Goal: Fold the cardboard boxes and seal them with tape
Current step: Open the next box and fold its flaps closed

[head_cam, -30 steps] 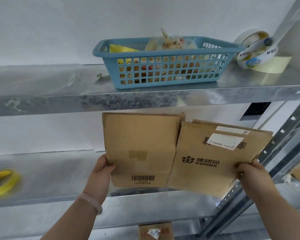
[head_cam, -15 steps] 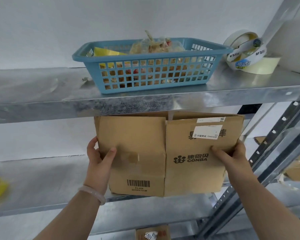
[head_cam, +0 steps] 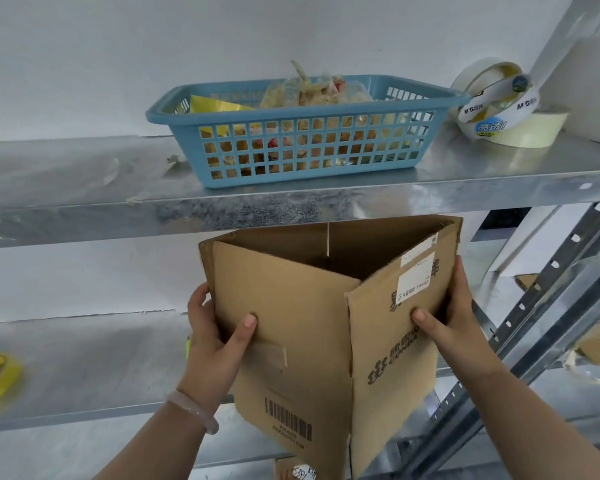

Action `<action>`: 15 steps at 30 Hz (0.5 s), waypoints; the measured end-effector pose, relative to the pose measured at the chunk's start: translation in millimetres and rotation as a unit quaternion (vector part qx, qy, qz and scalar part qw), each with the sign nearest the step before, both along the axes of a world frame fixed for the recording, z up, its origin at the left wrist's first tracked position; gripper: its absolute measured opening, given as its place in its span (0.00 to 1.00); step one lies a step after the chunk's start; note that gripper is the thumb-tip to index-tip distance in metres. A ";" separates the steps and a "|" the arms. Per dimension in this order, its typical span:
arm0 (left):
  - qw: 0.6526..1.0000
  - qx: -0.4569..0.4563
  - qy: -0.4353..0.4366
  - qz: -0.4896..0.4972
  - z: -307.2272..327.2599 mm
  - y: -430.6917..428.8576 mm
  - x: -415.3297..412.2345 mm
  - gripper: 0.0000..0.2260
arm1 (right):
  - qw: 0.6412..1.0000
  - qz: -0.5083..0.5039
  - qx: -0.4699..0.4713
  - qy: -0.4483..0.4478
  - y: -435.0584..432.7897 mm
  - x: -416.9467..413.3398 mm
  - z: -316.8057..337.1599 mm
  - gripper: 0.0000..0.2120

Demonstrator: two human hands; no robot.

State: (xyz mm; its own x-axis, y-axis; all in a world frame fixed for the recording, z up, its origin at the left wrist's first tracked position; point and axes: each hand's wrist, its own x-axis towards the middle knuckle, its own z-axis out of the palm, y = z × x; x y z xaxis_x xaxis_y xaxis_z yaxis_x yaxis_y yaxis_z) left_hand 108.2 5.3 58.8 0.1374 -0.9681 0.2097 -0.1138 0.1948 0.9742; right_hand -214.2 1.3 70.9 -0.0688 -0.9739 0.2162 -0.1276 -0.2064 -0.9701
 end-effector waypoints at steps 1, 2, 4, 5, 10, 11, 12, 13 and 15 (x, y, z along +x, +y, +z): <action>1.000 -0.011 -0.001 -0.003 -0.1 3.0 -2.4 0.34 | 1.000 0.000 -0.001 0.005 0.1 2.3 1.2 0.57; 1.000 -0.023 0.002 0.000 0.7 5.8 -5.0 0.33 | 1.000 -0.002 -0.004 0.014 0.1 4.2 2.2 0.58; 0.999 -0.046 0.015 0.018 2.0 9.8 -7.3 0.31 | 0.999 -0.009 -0.010 0.052 0.8 5.0 2.0 0.58; 0.998 -0.060 0.017 0.028 2.3 12.0 -7.6 0.31 | 0.997 -0.017 -0.013 0.080 1.6 4.2 1.2 0.56; 0.993 -0.099 -0.029 0.063 -1.3 24.7 -11.9 0.31 | 0.971 -0.055 0.029 0.230 7.7 5.4 -5.9 0.42; 0.992 -0.103 -0.035 0.067 -3.5 27.3 -13.1 0.32 | 0.972 -0.049 0.032 0.228 9.8 8.5 -6.6 0.38; 0.991 -0.107 -0.038 0.070 -5.9 29.6 -14.2 0.32 | 0.975 -0.046 0.032 0.215 12.0 12.1 -7.8 0.34; 0.990 -0.110 -0.043 0.074 -7.9 32.0 -15.5 0.33 | 0.979 -0.050 0.031 0.198 14.6 15.9 -8.4 0.31; 0.989 -0.113 -0.058 0.081 -10.4 37.5 -18.6 0.33 | 0.984 -0.070 0.020 0.163 22.0 24.6 -6.9 0.27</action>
